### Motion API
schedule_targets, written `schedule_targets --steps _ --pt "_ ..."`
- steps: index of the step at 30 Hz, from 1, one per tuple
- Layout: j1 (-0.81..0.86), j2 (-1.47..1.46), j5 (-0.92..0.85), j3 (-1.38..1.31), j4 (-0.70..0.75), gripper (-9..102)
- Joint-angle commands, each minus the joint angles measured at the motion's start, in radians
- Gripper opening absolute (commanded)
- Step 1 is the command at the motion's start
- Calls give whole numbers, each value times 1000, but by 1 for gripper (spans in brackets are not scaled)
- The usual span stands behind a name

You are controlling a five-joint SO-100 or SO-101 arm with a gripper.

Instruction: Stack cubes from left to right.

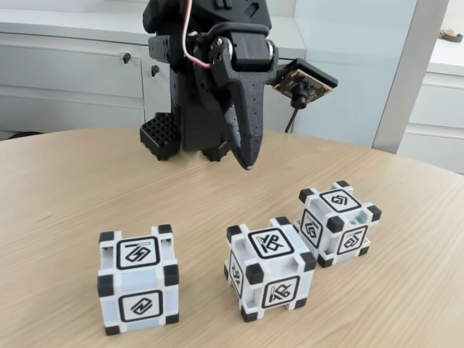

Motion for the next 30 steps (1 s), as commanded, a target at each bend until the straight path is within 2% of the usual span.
schedule_targets --steps 1,18,23,30 --pt "5 5 -6 -15 3 0" --pt "5 -43 -61 -28 -11 0" --pt "5 -311 -25 -175 -67 0" --pt "5 -844 123 -558 -137 0"
